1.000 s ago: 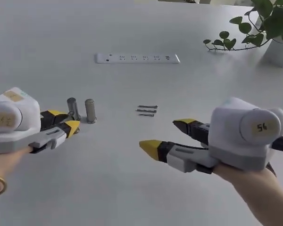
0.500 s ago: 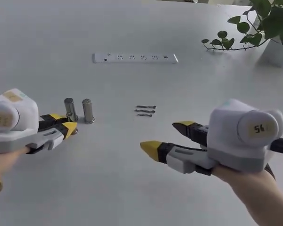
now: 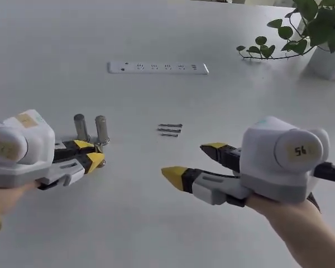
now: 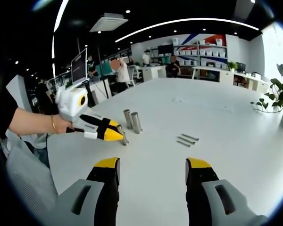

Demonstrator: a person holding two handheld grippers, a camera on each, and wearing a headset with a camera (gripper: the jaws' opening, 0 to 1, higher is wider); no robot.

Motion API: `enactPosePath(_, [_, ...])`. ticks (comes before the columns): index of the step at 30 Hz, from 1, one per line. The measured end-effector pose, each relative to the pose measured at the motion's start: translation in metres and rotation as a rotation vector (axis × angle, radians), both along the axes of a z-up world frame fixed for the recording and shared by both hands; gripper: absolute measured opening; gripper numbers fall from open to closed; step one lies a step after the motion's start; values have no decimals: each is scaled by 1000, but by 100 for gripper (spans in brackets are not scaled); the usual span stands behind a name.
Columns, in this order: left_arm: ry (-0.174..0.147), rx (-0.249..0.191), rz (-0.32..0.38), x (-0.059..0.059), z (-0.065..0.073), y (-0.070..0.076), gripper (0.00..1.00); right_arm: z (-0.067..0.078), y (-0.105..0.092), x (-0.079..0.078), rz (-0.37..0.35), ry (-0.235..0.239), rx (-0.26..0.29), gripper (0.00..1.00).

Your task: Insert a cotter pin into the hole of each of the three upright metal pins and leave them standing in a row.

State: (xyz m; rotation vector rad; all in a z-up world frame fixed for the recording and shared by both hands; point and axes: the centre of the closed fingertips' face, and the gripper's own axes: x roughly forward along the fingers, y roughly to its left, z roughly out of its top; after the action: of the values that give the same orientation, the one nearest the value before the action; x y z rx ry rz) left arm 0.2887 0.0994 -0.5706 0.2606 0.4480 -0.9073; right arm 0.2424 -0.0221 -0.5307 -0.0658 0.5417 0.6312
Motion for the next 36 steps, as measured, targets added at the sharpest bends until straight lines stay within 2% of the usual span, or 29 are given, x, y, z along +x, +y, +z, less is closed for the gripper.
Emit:
enactPosePath(3, [9,-9,-24,-4,0,-7,7,-1,0,-1,-1,2,0,53])
enactPosePath(10, [4,-11,-55,-9,0,-18,7,-1,-4,-1,-8,3,-2,52])
enactPosePath(16, [3,-14,-52,-7,-1,-19,7,-2,-5,-1,-10,10,-5,51])
enactPosePath(25, [-15,8,-62,-6,-2,-20,8,-5,-6,-2,1,21,-19,50])
enactPosePath(27, [-14,11,-60,-7,-2,-20,10,-6,-7,0,12,22,-37,50])
enactPosePath(30, [-20,21,-51,-7,-1,-18,17,-6,-13,5,23,6,-102,46])
enactPosePath(35, [-23,9,-16,-8,7,-13,27,2,-13,20,43,1,-94,42])
enactPosePath(36, [-23,8,-6,-8,9,-12,29,2,-14,24,49,2,-108,40])
